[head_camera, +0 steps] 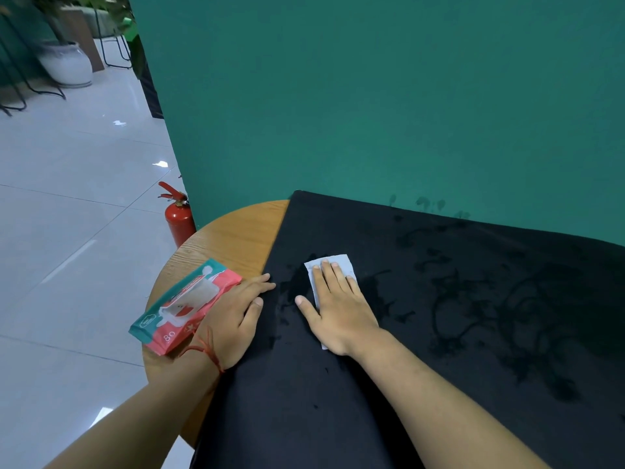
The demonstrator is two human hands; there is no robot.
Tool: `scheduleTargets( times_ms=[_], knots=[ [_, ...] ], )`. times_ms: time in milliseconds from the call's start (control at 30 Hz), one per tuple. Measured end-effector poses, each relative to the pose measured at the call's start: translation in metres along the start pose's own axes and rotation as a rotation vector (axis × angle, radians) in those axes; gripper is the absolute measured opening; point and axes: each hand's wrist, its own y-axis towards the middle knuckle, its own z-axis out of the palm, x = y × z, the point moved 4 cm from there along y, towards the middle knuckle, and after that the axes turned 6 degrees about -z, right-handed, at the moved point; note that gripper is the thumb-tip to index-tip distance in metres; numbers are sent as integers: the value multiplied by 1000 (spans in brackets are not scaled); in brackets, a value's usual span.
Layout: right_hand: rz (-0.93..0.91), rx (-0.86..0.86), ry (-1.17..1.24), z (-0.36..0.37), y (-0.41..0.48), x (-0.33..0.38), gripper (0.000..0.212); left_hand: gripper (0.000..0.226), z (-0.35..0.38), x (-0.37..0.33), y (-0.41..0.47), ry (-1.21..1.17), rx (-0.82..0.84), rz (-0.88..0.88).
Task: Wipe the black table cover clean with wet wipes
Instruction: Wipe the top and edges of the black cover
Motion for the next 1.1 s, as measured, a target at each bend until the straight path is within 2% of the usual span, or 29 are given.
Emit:
scheduleTargets(
  times_ms=[367, 1100],
  knots=[
    [-35, -17, 16, -8, 48, -12, 88, 43, 2, 1, 1, 2, -24, -6],
    [11, -30, 8, -36, 223, -38, 88, 41, -2, -3, 4, 60, -14, -28]
  ],
)
